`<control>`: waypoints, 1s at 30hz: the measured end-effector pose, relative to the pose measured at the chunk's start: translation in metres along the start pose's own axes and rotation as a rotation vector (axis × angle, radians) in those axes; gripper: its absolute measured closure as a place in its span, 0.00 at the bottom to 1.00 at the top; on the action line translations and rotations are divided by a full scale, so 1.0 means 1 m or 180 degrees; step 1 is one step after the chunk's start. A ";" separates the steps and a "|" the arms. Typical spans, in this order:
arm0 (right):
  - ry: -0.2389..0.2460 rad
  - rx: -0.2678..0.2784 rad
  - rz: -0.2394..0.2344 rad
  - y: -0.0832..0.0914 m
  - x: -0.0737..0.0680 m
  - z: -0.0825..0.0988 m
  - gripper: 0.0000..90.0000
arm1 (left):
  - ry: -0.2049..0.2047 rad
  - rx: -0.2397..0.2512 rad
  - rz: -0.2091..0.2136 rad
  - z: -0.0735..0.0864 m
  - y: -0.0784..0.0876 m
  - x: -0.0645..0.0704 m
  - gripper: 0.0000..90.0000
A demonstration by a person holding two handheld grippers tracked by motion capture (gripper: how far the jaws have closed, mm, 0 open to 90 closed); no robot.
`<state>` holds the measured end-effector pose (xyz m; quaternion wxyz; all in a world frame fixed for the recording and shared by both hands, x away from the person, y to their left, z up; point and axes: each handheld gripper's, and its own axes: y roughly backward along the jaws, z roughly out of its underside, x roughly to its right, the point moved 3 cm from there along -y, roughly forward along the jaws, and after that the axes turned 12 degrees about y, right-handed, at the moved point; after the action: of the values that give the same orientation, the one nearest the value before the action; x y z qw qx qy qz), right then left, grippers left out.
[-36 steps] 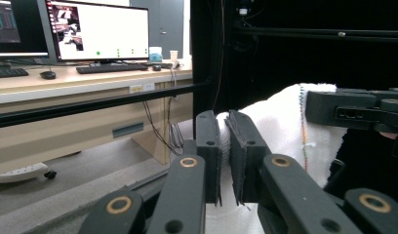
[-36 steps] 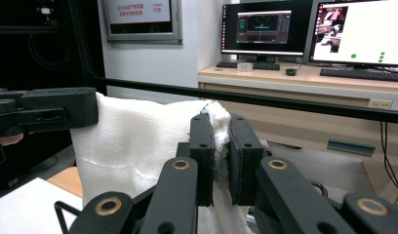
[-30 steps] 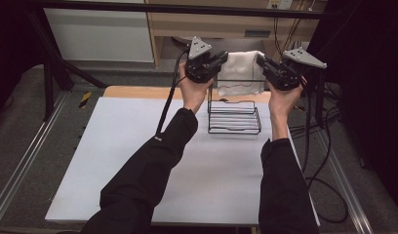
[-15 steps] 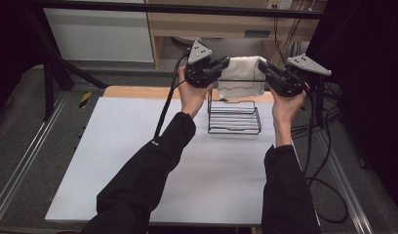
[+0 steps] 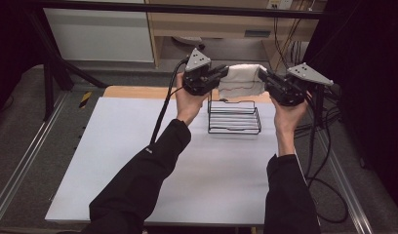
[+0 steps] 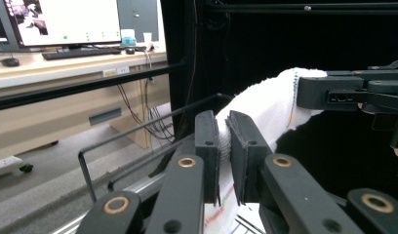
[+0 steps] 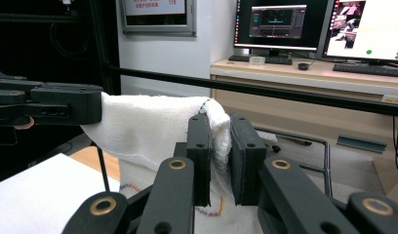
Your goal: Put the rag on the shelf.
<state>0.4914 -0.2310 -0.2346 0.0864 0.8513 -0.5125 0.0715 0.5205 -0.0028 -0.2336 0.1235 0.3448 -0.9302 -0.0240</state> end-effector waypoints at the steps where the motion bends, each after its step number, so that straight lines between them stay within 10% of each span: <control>1: 0.0002 -0.0003 -0.0001 0.001 0.000 0.001 0.89 | 0.0003 -0.0014 0.0004 0.001 0.000 0.001 0.91; 22: 0.0025 -0.0052 -0.0066 0.013 -0.010 0.020 0.90 | 0.0162 -0.0187 0.0029 -0.004 0.018 0.007 0.82; 30: 0.0026 -0.0071 -0.0074 0.013 -0.011 0.022 0.90 | 0.0296 -0.0360 -0.0140 -0.017 0.001 0.006 0.96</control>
<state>0.4757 -0.2327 -0.2576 0.0988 0.8560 -0.5029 0.0682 0.5200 -0.0055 -0.2158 0.1853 0.3583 -0.9128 -0.0632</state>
